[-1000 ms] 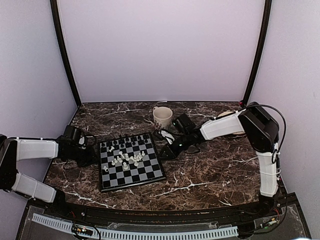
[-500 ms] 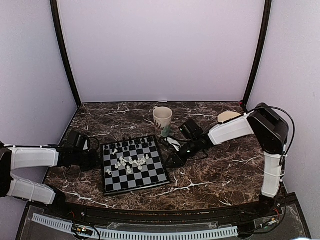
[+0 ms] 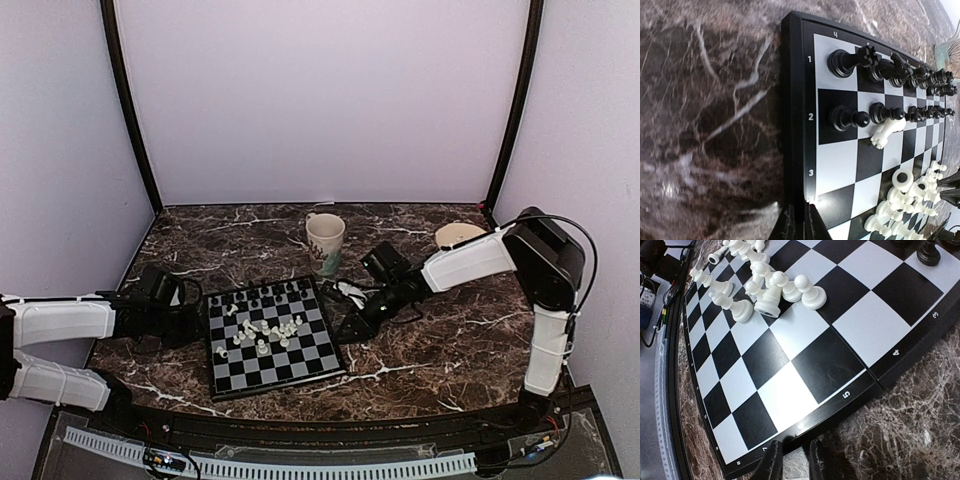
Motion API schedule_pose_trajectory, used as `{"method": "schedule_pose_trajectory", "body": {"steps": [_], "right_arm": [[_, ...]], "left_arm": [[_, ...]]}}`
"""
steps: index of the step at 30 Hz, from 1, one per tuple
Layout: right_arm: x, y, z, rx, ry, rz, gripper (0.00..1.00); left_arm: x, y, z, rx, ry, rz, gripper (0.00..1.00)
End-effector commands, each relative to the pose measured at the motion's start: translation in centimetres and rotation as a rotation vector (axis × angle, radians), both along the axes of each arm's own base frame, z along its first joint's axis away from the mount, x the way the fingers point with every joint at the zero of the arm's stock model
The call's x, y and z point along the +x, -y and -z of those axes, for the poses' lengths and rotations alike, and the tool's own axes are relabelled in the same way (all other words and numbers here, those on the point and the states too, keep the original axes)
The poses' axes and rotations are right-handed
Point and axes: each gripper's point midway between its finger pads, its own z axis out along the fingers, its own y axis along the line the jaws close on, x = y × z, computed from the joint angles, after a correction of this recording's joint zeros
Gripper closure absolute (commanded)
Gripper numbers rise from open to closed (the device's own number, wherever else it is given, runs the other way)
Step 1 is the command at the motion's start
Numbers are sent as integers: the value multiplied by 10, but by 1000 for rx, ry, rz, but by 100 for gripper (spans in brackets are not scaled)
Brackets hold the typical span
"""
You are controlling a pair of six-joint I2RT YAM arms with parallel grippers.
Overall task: Set up the chess pieces on the board
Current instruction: Move the chessboard to the center of the board, then pick up the rook from the chessboard.
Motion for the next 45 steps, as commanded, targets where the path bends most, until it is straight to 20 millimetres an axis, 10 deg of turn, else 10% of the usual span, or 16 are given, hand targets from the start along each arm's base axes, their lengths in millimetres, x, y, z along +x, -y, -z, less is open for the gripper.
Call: {"method": "schedule_pose_trajectory", "body": {"steps": [1, 11, 22, 32, 45], "right_arm": [[-6, 24, 10, -95, 21, -5, 79], [51, 89, -64, -57, 211, 126, 65], [61, 139, -194, 70, 500, 183, 63], [80, 201, -159, 146, 494, 378, 67], [88, 208, -145, 113, 482, 387, 68]], "left_arm": [[-36, -5, -1, 44, -134, 31, 91], [3, -2, -79, 124, 74, 123, 46], [38, 51, -147, 127, 437, 558, 57], [40, 48, -108, 246, 387, 683, 75], [33, 44, -65, 291, 252, 748, 70]]}}
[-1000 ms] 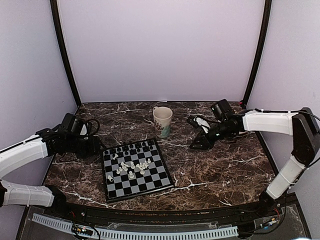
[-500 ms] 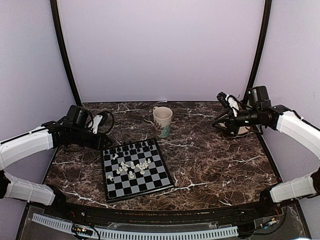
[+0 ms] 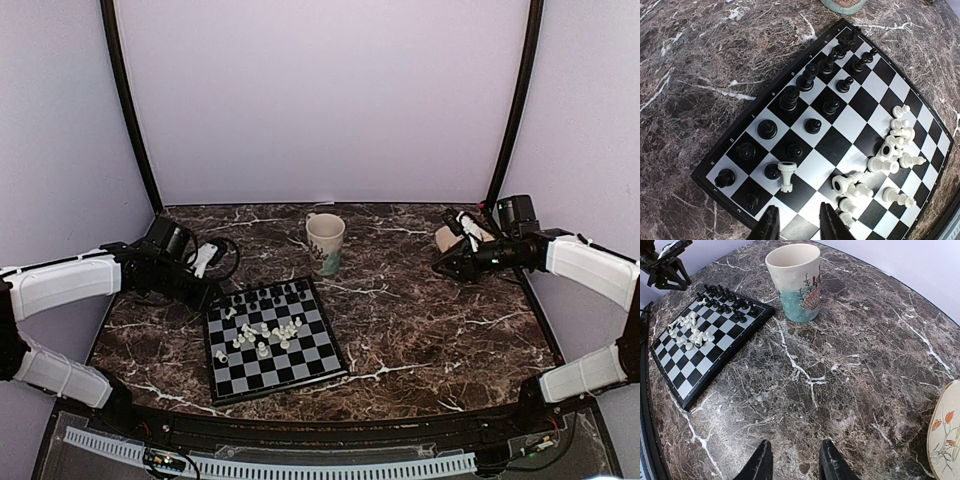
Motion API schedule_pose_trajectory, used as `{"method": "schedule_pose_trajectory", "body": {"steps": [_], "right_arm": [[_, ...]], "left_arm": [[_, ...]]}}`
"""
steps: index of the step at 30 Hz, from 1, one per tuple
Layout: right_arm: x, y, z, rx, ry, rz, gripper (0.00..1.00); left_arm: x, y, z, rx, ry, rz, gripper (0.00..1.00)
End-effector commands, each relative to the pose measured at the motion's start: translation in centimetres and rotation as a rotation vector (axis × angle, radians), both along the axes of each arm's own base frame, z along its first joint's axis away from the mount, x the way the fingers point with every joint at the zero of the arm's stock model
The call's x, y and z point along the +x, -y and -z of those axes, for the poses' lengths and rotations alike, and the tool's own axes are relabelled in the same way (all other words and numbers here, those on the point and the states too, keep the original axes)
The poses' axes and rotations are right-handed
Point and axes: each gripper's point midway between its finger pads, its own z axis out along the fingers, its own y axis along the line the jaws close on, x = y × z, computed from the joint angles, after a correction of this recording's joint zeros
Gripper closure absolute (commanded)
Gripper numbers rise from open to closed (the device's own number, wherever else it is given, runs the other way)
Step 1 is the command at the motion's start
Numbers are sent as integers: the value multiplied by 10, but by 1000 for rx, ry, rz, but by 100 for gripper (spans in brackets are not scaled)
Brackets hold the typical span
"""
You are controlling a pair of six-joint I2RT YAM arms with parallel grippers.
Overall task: Set up the chess pieces on the board
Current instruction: Pick up the rook from the chessboard.
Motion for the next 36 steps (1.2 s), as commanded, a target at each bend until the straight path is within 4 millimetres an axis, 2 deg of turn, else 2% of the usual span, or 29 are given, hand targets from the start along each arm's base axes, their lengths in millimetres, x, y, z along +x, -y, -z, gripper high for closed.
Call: {"method": "schedule_pose_trajectory", "body": {"steps": [1, 5, 11, 19, 30, 36], "right_arm": [[7, 0, -4, 8, 36, -6, 68], [6, -2, -1, 12, 27, -13, 68], [8, -1, 1, 5, 25, -11, 68], [7, -1, 3, 3, 25, -15, 67], [7, -1, 8, -3, 11, -21, 67], [7, -1, 10, -4, 4, -23, 67]], "left_arm": [[-5, 0, 16, 17, -46, 11, 70], [-5, -1, 32, 41, -116, -27, 71], [-6, -5, 42, 85, -129, -58, 73], [-2, 0, 49, 94, -143, -48, 78], [1, 4, 54, 101, -150, -44, 76], [8, -3, 50, 129, -113, -79, 72]]}}
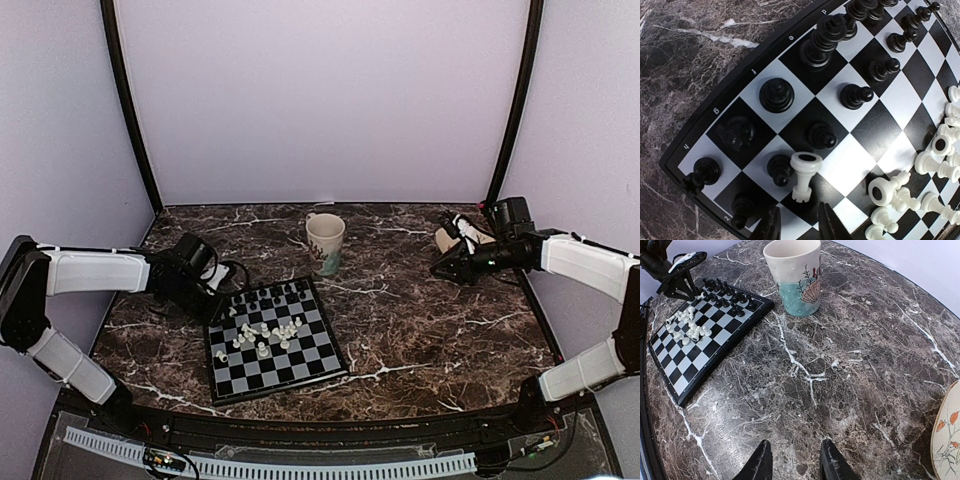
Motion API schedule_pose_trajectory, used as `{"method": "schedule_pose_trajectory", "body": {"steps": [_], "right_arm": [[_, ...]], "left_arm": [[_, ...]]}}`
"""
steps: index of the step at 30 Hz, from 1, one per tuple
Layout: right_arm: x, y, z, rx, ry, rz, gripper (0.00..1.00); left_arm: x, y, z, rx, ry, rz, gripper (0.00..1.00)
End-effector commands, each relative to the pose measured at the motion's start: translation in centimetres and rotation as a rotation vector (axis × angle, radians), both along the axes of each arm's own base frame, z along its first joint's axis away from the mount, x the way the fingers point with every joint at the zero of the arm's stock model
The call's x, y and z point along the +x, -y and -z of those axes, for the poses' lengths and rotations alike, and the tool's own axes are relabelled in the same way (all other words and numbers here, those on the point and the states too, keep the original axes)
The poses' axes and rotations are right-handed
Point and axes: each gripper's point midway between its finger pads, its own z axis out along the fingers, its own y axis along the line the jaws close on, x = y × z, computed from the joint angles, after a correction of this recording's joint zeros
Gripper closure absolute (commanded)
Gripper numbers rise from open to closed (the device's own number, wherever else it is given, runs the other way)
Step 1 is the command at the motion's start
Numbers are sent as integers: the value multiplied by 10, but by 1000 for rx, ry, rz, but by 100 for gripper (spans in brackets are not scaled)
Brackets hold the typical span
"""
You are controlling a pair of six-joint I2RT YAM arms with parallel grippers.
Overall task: Set up the chess pieces on the board
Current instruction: Pick up the rook from the chessboard.
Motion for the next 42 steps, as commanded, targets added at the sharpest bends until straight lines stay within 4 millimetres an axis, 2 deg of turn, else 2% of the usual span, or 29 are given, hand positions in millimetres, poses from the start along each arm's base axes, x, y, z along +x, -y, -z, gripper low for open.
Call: {"method": "schedule_pose_trajectory", "body": {"steps": [1, 18, 42], "right_arm": [[2, 0, -1, 8, 15, -8, 67], [3, 1, 4, -4, 8, -10, 67], [3, -1, 10, -2, -19, -18, 67]], "left_arm": [[14, 2, -13, 3, 60, -21, 72], [21, 14, -6, -18, 40, 16, 74], [4, 11, 4, 48, 5, 35, 81]]}}
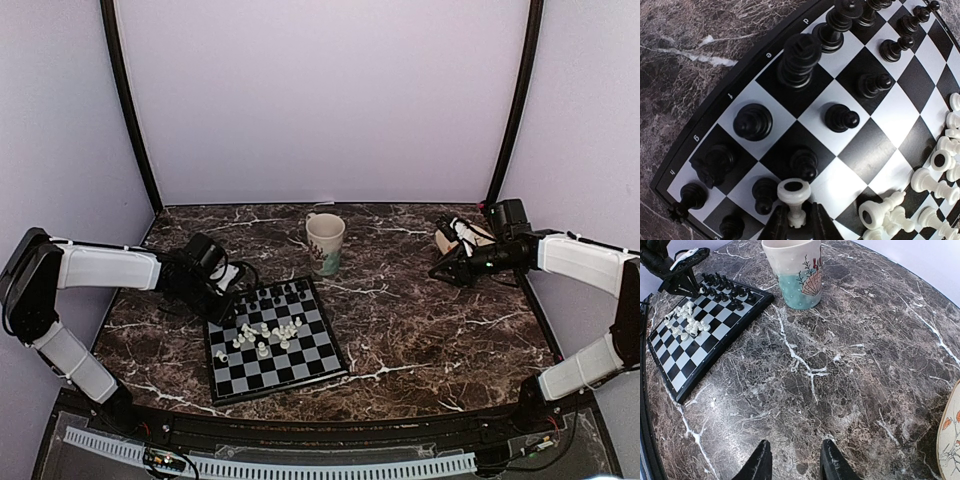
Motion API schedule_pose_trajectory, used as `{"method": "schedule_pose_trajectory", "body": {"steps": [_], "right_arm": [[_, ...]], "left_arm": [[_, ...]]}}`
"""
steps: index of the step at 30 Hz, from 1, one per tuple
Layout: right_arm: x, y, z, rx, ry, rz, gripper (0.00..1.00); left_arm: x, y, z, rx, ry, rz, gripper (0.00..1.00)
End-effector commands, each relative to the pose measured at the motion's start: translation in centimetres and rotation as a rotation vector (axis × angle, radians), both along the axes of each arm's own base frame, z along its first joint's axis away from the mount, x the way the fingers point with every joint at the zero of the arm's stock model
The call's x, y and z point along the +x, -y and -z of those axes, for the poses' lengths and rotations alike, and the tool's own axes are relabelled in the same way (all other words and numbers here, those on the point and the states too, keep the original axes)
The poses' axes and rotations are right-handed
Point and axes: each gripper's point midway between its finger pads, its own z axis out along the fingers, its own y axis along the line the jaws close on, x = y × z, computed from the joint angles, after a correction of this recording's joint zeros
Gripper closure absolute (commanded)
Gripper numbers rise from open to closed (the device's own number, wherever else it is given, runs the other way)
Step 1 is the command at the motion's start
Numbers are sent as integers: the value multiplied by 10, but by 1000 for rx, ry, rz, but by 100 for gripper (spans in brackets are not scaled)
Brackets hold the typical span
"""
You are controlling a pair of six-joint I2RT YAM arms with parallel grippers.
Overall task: Set up the chess pieces on the board
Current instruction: Pick up the rook from the chessboard.
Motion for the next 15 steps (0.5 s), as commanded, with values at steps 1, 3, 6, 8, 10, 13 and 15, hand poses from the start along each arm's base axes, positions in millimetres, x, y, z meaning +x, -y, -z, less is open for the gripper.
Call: {"method": "schedule_pose_trajectory", "body": {"steps": [1, 3, 6, 8, 10, 13, 15], "right_arm": [[3, -1, -1, 9, 7, -9, 67], [2, -1, 0, 11, 1, -8, 67], [2, -1, -1, 12, 2, -9, 67], [2, -1, -1, 12, 4, -11, 67], [2, -1, -2, 13, 7, -9, 67], [2, -1, -4, 14, 11, -8, 67], [1, -1, -5, 16, 14, -9, 67]], "left_arm": [[-6, -3, -2, 29, -7, 4, 81], [-9, -4, -2, 34, -9, 7, 83], [-11, -5, -1, 40, -10, 10, 84], [-11, -5, -1, 42, -10, 12, 86], [-12, -5, -1, 43, -9, 12, 87], [-11, -4, -4, 43, -3, 14, 89], [-11, -4, -8, 42, 1, 17, 91]]}}
